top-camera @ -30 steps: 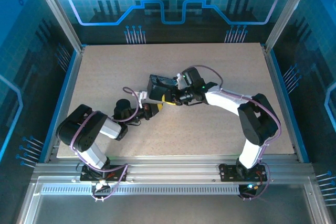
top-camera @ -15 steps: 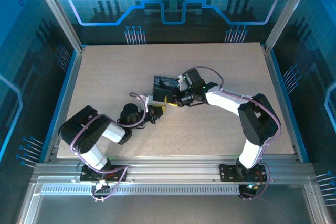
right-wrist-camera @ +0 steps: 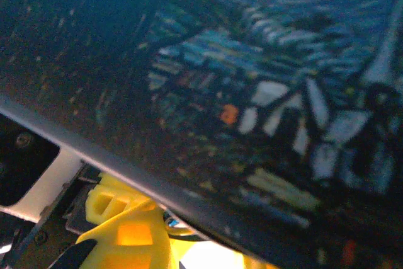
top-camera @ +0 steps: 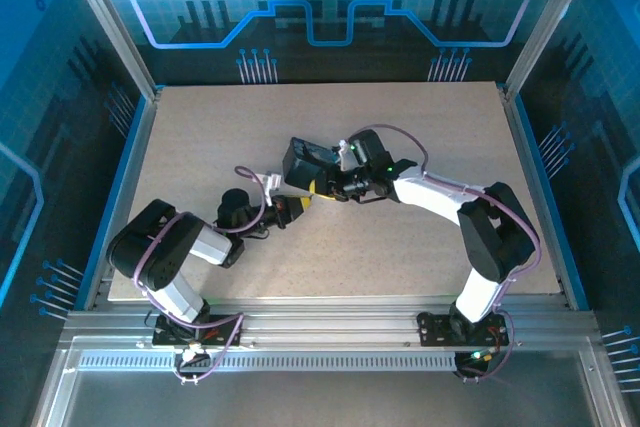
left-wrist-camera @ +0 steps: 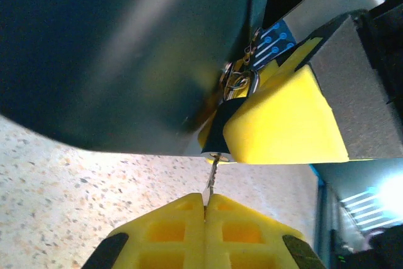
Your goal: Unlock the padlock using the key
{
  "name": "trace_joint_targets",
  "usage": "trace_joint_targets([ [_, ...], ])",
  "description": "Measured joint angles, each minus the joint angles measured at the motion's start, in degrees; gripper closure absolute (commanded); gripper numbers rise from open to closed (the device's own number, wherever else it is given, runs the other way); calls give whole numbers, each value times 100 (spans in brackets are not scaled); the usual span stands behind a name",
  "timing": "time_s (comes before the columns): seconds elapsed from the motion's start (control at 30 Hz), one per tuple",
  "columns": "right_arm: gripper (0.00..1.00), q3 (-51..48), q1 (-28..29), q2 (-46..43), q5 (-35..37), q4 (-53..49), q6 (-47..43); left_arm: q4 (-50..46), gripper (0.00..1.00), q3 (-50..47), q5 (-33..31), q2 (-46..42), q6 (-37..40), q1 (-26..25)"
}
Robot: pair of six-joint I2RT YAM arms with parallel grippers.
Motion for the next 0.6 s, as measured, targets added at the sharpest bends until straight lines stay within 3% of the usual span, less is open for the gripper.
trace_joint_targets([
  [0.37, 100, -2, -79, 31, -203, 195, 101, -107, 100, 188, 479, 24, -372, 162],
  [0.6, 100, 98, -85, 181, -262, 262, 190, -136, 100, 144, 245, 22, 96, 175],
])
